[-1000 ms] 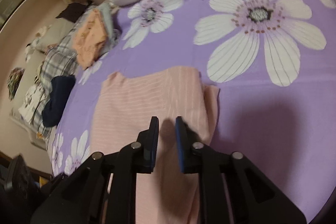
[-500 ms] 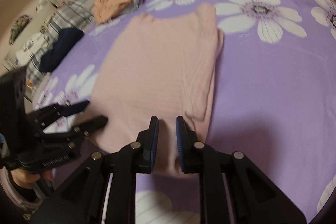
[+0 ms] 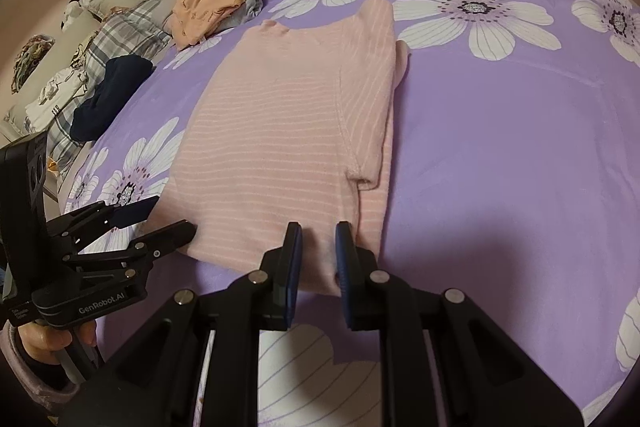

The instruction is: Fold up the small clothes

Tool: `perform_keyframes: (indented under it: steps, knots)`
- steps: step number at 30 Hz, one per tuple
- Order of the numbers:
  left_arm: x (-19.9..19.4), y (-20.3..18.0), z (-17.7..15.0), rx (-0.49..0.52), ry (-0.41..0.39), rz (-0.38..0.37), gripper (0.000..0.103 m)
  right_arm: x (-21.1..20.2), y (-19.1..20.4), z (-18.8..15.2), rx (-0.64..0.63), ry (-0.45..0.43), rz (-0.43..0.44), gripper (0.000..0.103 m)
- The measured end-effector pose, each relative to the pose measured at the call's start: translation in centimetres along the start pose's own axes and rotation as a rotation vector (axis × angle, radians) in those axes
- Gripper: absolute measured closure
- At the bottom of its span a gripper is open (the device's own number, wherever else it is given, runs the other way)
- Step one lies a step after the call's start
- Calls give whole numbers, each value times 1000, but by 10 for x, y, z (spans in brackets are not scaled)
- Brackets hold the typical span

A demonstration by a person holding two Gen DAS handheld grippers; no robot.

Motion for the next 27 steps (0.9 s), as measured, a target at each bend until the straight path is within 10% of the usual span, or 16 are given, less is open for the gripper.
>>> perform_keyframes:
  steps: [8,11,17,27]
  knots:
    - [-33,7,-5,-25,-2,-3,48,-43,17,-2,-9,-57,-45,46]
    - [-48,12,0,-46,-24,6,19,-63,25,2,-21,-96,-92,26]
    - [-76,18,7,-66,-63,2,17,-94,42,8,-25,-149,-122,1]
    - [-111,23,11,-111,-111,-27,1,-117,58,11,-68,-172,-202,0]
Point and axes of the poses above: each gripper's, at about its wrist camera, not at the fingertips, and x roughly the way its jaws point, y to its left, z to its top, the point moved 9 cm from there along x, roughly the way its jaws point, and after that the axes turned 13 degrees about z, right-handed, at the moved point
